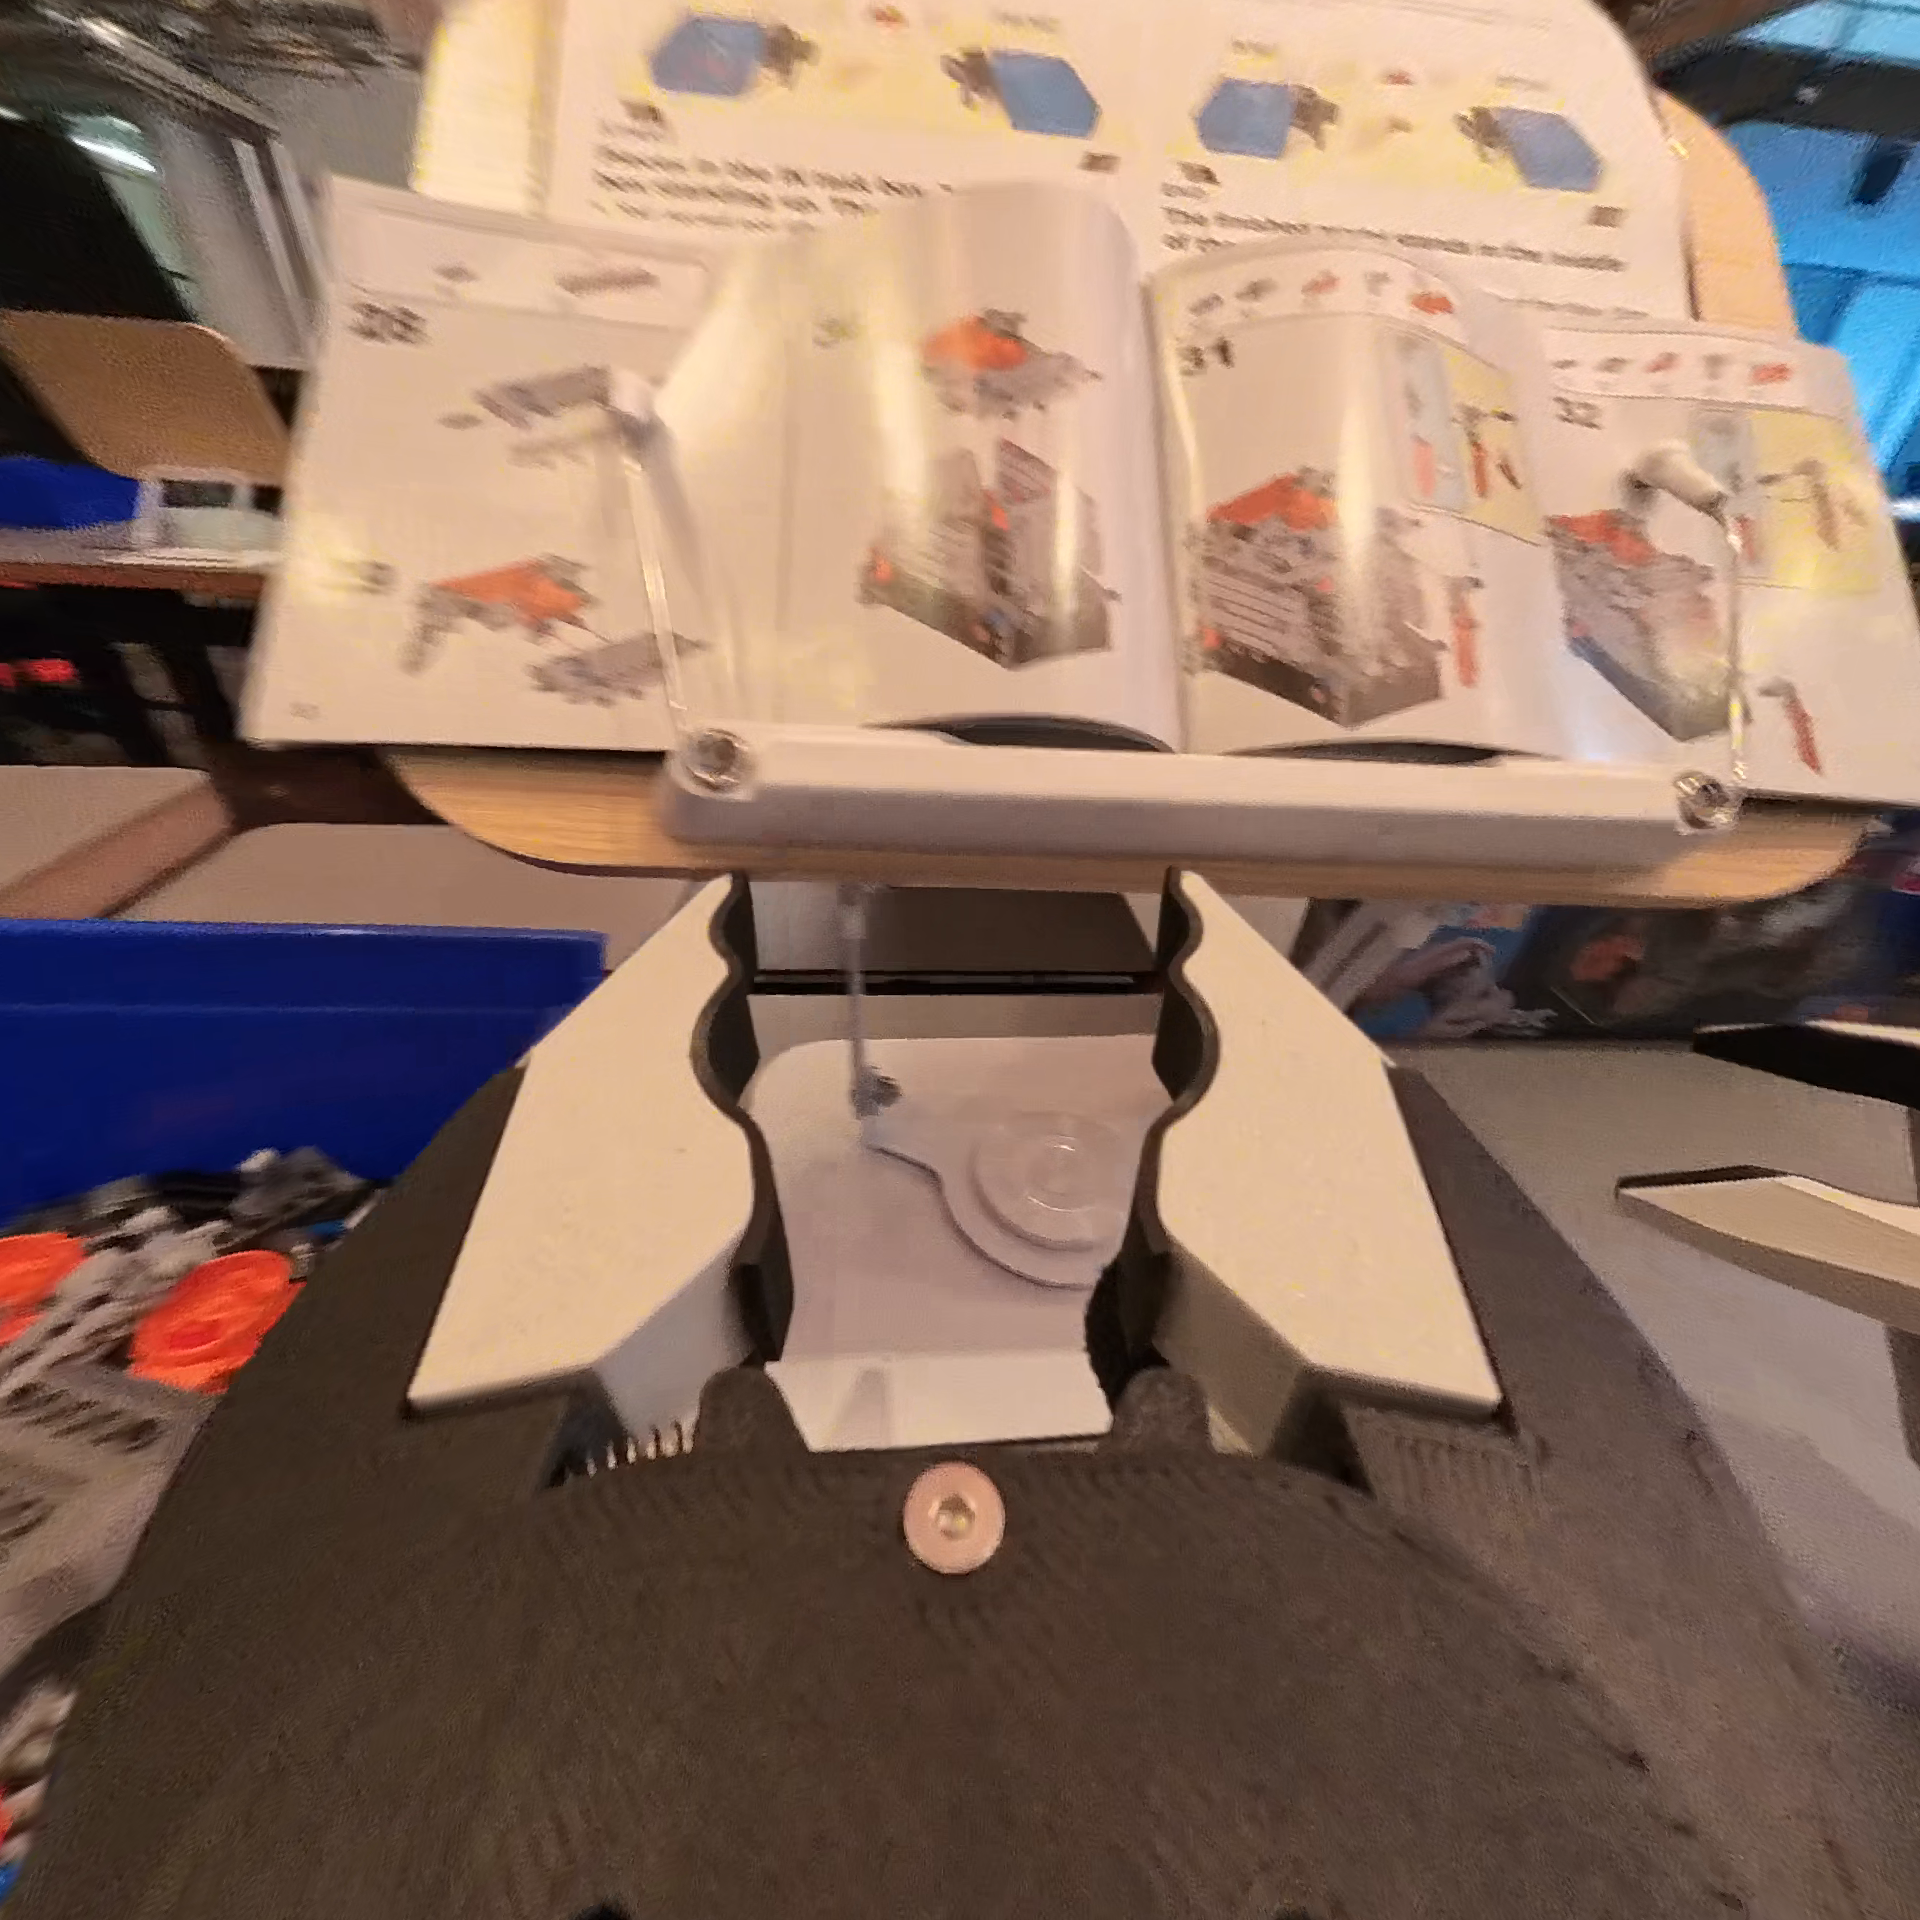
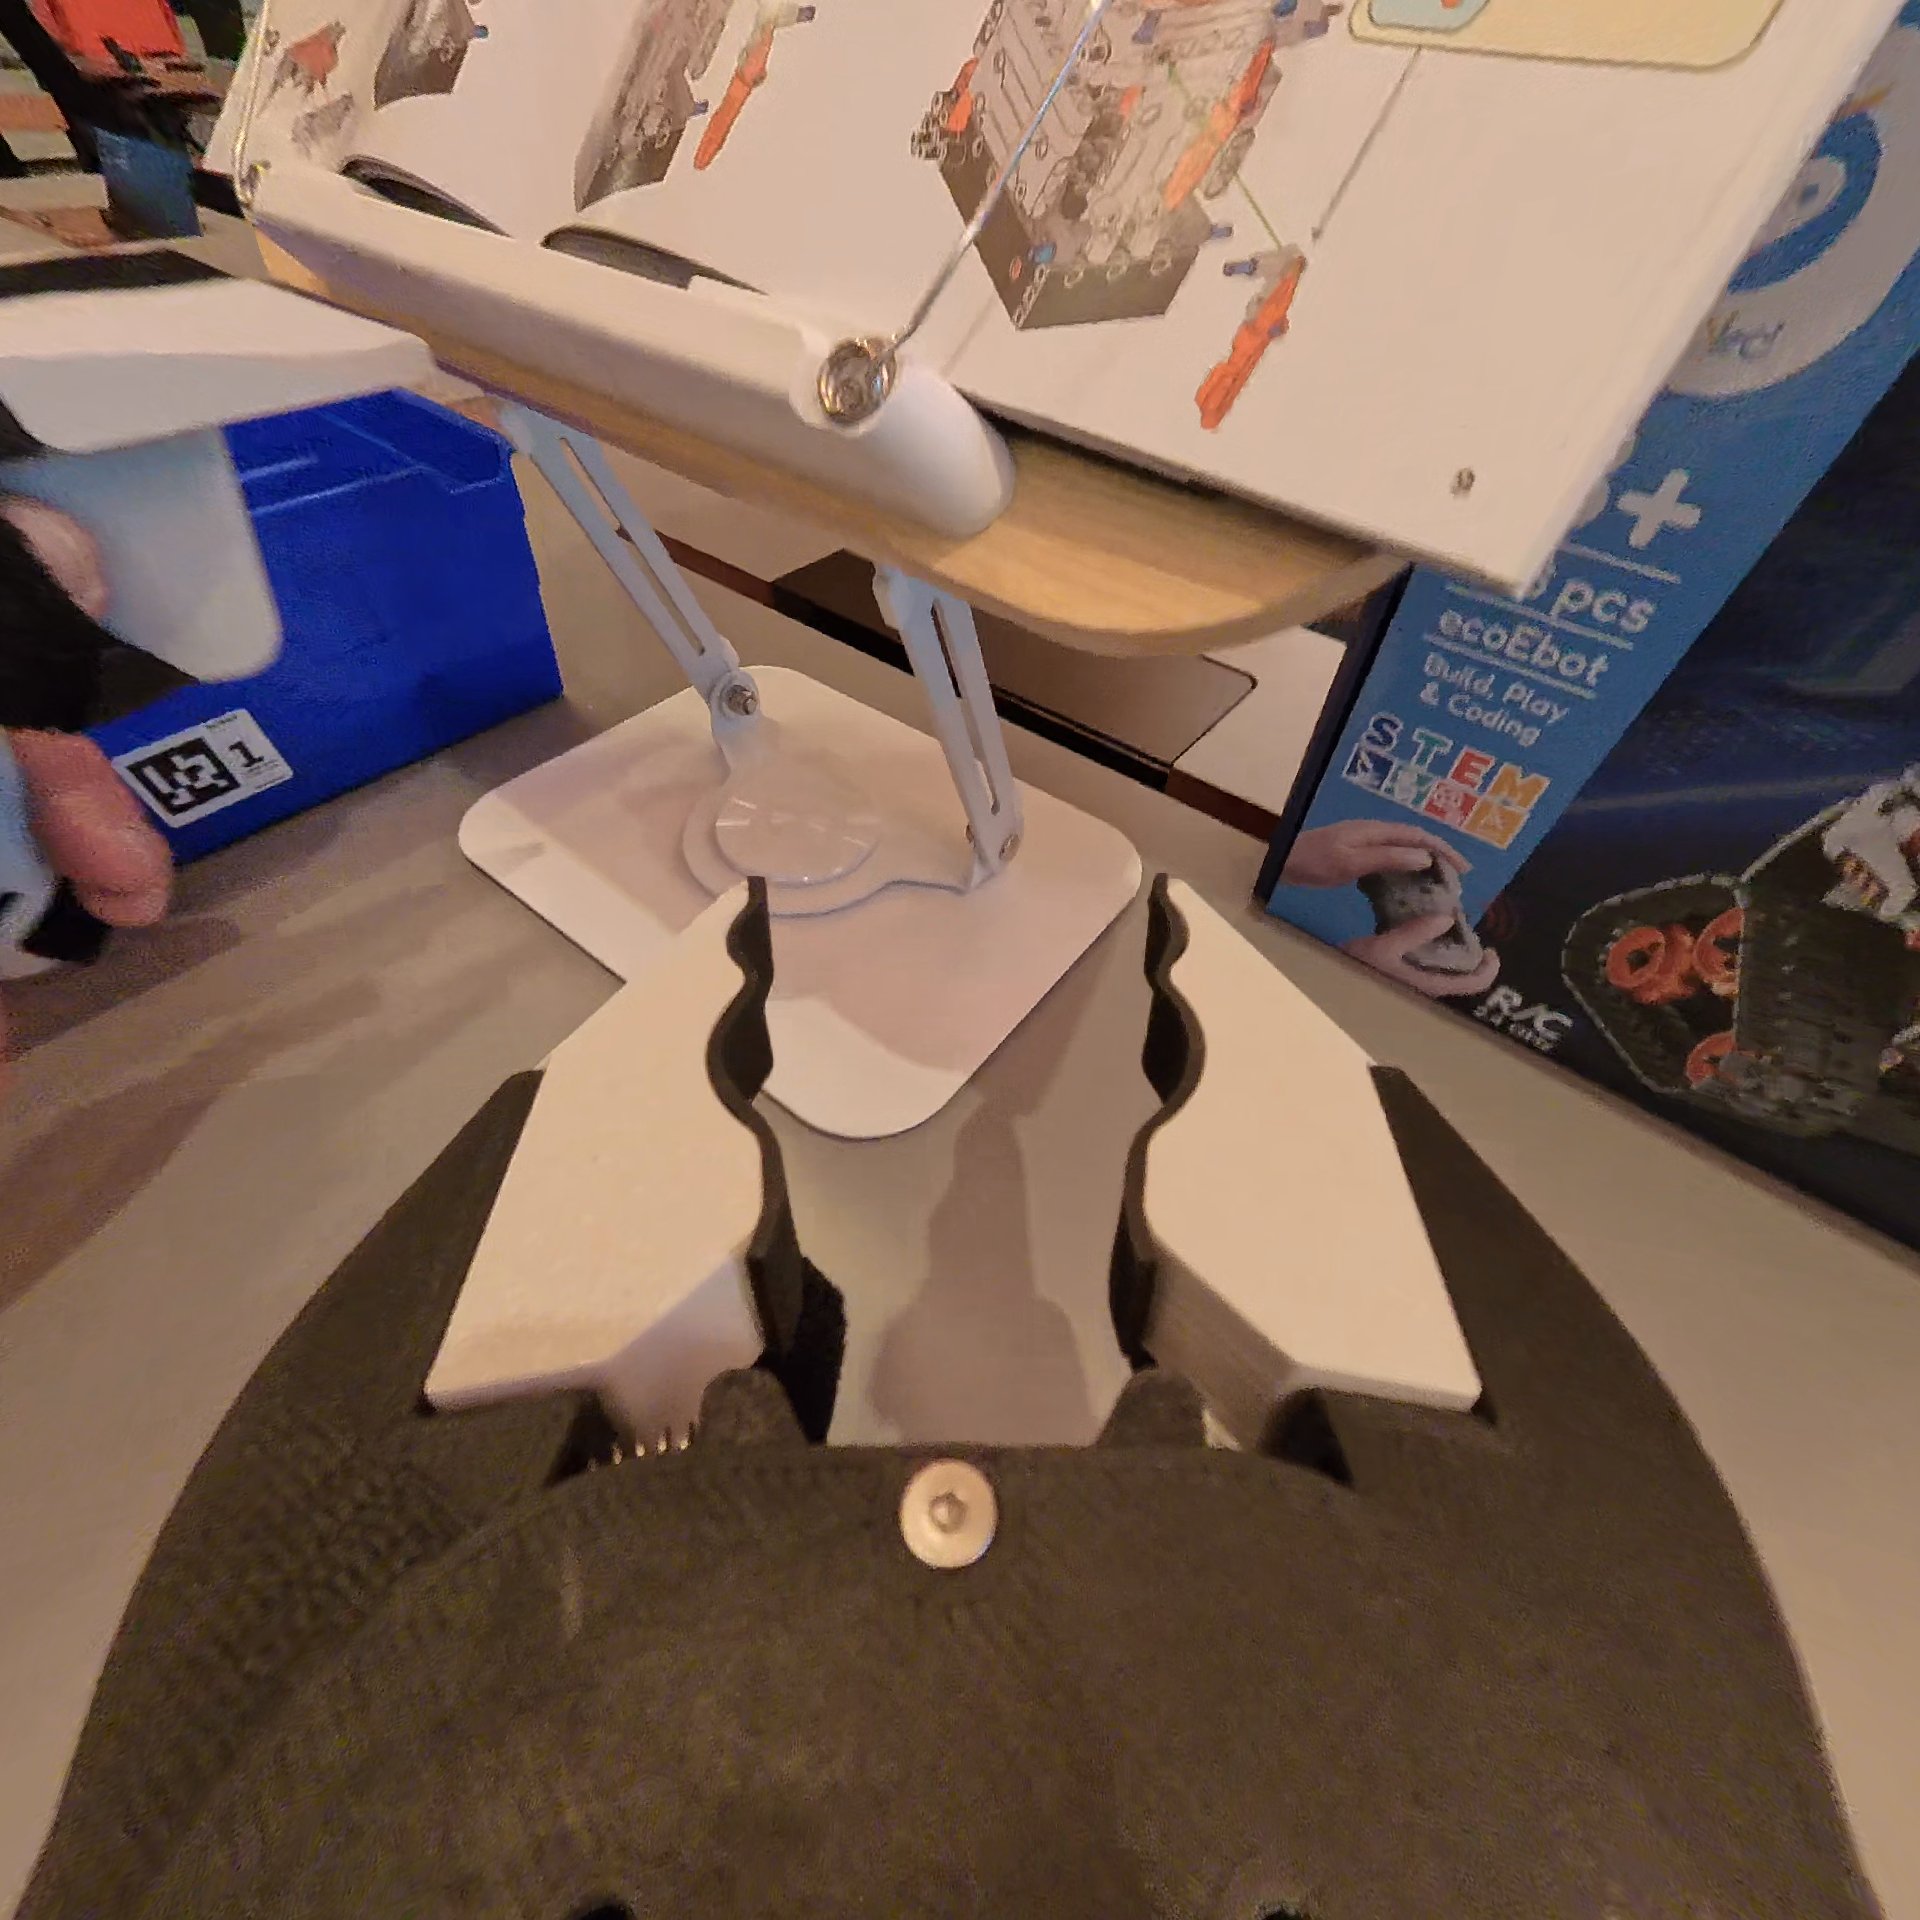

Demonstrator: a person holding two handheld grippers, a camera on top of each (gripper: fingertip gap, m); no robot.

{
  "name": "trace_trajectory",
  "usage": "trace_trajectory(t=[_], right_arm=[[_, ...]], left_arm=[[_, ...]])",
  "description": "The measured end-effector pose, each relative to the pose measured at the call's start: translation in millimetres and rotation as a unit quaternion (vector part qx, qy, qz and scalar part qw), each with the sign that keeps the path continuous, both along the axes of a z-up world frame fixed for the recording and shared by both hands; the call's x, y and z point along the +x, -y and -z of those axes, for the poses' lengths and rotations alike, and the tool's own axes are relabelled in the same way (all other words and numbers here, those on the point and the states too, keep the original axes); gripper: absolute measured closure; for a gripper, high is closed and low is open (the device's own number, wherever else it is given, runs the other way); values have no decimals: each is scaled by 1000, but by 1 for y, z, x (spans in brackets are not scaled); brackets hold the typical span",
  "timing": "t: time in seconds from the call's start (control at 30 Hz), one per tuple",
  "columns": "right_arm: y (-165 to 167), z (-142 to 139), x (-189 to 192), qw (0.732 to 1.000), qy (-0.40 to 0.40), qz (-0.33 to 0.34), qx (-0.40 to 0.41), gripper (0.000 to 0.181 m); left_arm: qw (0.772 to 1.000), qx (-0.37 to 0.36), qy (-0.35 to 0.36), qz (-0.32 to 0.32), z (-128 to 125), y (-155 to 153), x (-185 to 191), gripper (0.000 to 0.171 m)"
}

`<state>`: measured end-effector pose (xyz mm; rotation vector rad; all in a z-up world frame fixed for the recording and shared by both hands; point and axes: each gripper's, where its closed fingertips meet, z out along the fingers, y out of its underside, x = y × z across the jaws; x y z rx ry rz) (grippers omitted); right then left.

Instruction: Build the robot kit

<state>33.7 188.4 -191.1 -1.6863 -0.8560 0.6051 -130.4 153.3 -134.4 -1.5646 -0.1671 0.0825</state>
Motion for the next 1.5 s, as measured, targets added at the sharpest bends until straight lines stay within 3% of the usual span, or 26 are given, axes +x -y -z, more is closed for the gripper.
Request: trace_trajectory(t=[0.17, 0.33, 0.5, 0.63, 0.73, 0.87, 1.03, 1.5], right_arm=[[-8, -10, -17, 999, -26, -24, -8, 109], [-7, -18, -22, 993, -85, -60, -46, 91], [-25, -42, -3, 972, -199, -76, -96, 83], [-34, -60, -3, 955, -250, -97, -126, 100], [-34, -65, -12, 935, -284, -133, -168, 139], [-32, -67, -11, 898, -324, -185, -233, 154], [-29, -66, -7, 894, -318, -193, -251, 156], [-24, -67, 17, 890, -314, -177, -278, 153]], left_arm=[[999, 37, 29, -18, -20, 13, -25, 92], [984, 61, 167, 26, -14, 2, -49, 78], [970, 61, 225, 61, -21, -15, -59, 66], [964, 43, 253, 74, -17, -26, -61, 64], [958, 48, 272, 76, -18, -28, -65, 71], [947, 53, 310, 71, -18, -26, -70, 84], [941, 54, 327, 64, -16, -20, -70, 96], [940, 25, 332, 72, -14, -5, -43, 98]])
